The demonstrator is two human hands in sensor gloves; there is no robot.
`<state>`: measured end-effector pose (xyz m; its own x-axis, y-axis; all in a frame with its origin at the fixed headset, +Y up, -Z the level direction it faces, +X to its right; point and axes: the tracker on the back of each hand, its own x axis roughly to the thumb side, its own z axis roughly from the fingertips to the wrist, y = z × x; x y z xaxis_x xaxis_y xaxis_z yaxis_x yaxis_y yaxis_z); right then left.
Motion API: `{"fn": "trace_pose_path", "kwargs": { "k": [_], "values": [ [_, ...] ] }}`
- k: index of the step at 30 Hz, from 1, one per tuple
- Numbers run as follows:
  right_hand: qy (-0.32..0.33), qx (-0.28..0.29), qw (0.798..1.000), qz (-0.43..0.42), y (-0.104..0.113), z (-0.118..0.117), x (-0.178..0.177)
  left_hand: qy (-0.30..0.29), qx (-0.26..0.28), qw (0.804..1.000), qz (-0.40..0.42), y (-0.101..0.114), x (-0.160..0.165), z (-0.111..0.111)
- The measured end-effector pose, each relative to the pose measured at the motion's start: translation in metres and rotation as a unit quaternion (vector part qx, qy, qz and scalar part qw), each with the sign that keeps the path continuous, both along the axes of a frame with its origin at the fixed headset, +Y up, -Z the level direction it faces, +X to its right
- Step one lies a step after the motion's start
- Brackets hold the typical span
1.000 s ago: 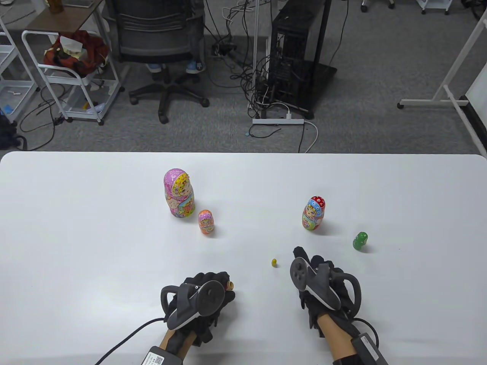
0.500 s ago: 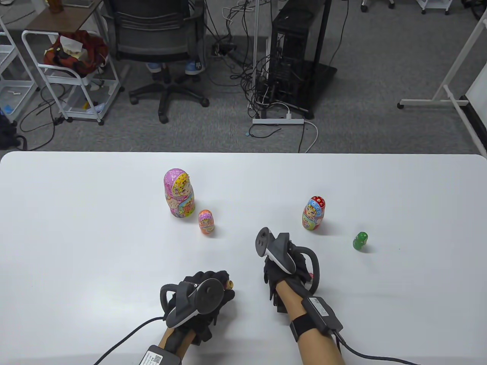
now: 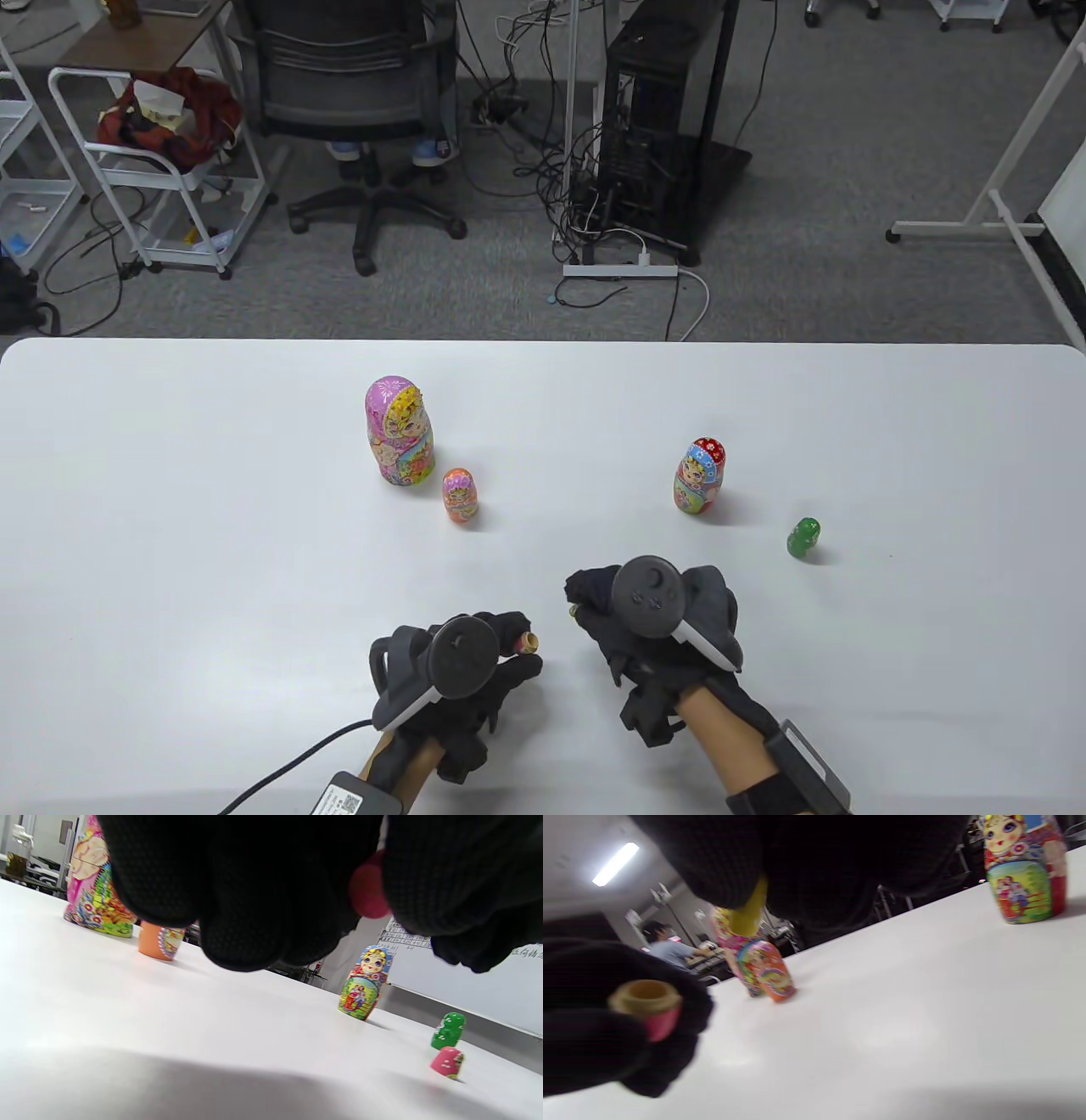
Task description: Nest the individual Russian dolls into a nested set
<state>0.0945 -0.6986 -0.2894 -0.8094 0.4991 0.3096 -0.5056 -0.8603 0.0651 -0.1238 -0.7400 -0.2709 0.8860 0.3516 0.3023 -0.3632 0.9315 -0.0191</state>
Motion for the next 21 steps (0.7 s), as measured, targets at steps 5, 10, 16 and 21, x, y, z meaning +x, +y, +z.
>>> {"fn": "trace_pose_path", "kwargs": {
  "k": [5,10,16,21],
  "values": [
    [0.054,0.027,0.997,-0.037,-0.004,0.02,0.002,-0.021,-0.01,0.999,0.022,0.001,0.003,0.004],
    [0.076,0.033,0.996,-0.04,-0.004,0.024,-0.003,-0.048,-0.027,0.998,0.039,-0.001,0.007,0.007],
    [0.085,0.043,0.995,-0.01,-0.007,0.027,-0.007,-0.068,-0.037,0.996,0.044,-0.002,0.009,0.007],
    [0.098,0.047,0.994,-0.015,-0.006,0.029,-0.01,-0.073,-0.046,0.995,0.048,-0.002,0.01,0.007]
  ]
}}
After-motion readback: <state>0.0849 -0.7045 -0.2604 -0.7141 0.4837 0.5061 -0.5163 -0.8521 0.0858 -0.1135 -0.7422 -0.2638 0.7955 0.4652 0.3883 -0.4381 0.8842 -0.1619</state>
